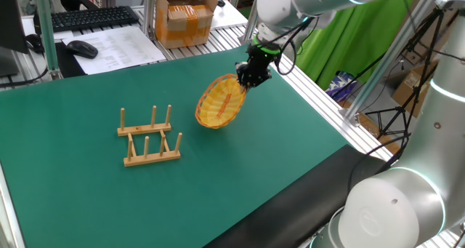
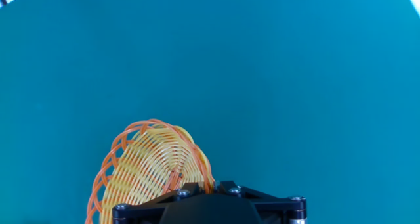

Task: Put the dish on the dish rack

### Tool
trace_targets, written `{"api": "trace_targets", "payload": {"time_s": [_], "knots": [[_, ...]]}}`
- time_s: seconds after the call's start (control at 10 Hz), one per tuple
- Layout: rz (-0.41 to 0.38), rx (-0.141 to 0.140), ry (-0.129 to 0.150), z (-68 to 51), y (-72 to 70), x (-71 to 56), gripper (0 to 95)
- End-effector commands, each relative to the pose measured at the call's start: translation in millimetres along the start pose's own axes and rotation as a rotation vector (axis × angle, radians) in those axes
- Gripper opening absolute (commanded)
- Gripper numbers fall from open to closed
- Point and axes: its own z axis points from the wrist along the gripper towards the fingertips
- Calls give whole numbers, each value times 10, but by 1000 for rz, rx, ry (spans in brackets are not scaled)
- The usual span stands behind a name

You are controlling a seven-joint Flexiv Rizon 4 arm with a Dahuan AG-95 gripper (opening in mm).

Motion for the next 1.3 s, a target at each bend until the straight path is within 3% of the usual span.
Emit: {"api": "trace_targets", "payload": {"time_s": [0.1,0.7,1.3], "knots": [[-93,86,105,-105,54,-3,0],[-108,91,127,-461,88,32,0],[-84,88,128,-732,317,231,0]]}}
